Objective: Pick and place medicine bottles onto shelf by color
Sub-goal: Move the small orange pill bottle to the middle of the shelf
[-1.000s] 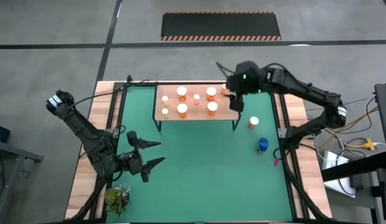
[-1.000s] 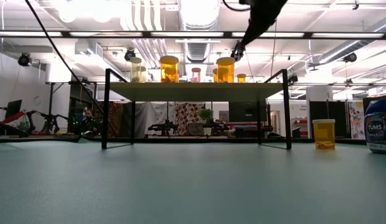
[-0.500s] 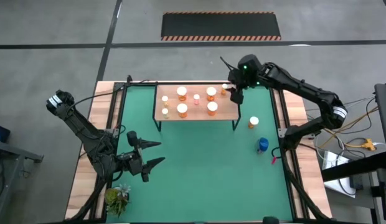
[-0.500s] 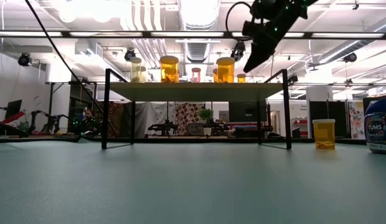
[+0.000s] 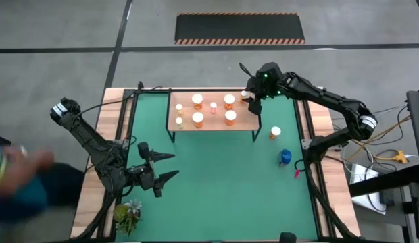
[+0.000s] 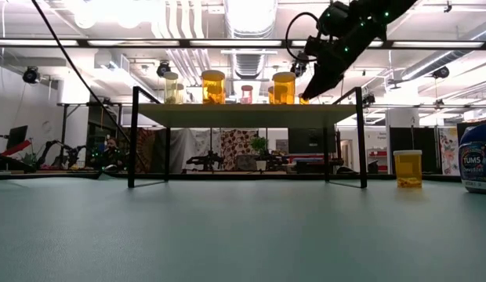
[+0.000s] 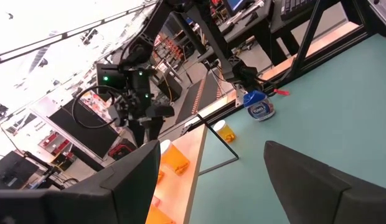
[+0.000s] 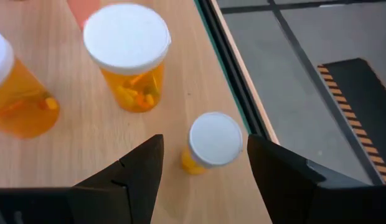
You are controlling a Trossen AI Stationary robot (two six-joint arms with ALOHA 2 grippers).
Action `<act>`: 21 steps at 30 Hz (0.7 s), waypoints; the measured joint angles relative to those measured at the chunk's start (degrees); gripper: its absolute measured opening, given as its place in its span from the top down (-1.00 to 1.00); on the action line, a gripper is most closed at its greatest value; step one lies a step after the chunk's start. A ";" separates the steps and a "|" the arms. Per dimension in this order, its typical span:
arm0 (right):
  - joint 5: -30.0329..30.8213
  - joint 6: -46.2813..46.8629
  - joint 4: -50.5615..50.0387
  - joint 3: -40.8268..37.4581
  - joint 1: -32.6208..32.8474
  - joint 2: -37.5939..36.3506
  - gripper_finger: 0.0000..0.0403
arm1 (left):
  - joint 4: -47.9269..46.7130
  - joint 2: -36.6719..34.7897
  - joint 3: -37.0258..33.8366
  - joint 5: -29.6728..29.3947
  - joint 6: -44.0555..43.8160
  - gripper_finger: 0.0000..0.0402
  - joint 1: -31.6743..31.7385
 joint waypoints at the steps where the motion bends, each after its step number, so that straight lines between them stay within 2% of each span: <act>1: 0.01 0.25 0.56 -0.46 0.00 0.00 -0.11 | 0.00 -0.01 0.00 0.00 0.00 -0.34 0.01; 7: 0.04 1.00 2.17 -1.21 0.00 0.00 -0.05 | 0.00 -0.02 0.00 0.00 0.01 -0.34 0.02; 21: 0.04 3.00 2.13 -1.21 0.00 0.00 0.44 | 0.00 -0.07 0.00 0.00 0.02 -0.34 0.02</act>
